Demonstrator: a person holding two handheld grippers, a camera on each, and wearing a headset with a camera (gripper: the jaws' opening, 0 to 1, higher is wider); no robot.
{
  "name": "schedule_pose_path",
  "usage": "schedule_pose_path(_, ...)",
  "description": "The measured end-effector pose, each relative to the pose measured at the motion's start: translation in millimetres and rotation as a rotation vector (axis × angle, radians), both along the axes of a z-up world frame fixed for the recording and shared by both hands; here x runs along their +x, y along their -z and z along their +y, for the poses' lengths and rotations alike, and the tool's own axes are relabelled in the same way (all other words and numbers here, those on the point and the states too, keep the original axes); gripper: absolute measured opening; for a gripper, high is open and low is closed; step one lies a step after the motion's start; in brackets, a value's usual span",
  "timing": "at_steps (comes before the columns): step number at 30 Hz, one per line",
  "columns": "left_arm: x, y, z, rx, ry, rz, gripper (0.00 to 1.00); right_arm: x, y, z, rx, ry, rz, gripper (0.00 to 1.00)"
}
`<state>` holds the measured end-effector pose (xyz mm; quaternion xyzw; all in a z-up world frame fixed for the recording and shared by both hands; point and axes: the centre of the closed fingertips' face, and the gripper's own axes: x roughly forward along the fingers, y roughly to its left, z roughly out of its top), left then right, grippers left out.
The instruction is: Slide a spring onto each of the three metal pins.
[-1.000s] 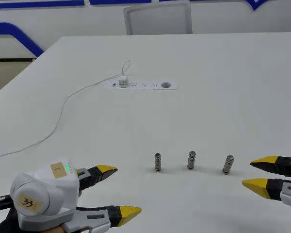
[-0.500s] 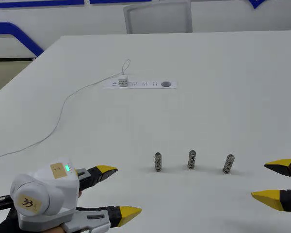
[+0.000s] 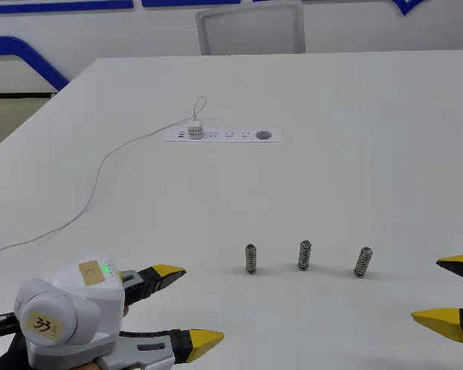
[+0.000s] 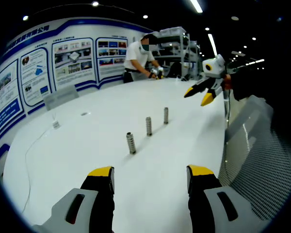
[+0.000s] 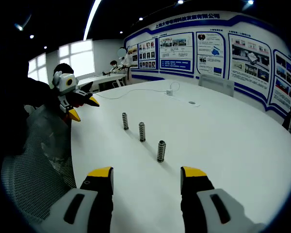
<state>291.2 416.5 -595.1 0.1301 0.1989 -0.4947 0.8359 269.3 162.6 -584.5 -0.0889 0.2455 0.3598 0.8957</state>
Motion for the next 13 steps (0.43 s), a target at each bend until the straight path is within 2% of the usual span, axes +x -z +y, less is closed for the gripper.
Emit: schedule_pose_path(13, 0.3, 1.0, 0.3, -0.002, -0.002, 0.006, 0.62, 0.0, -0.7, 1.5, 0.008, 0.002, -0.001, 0.62)
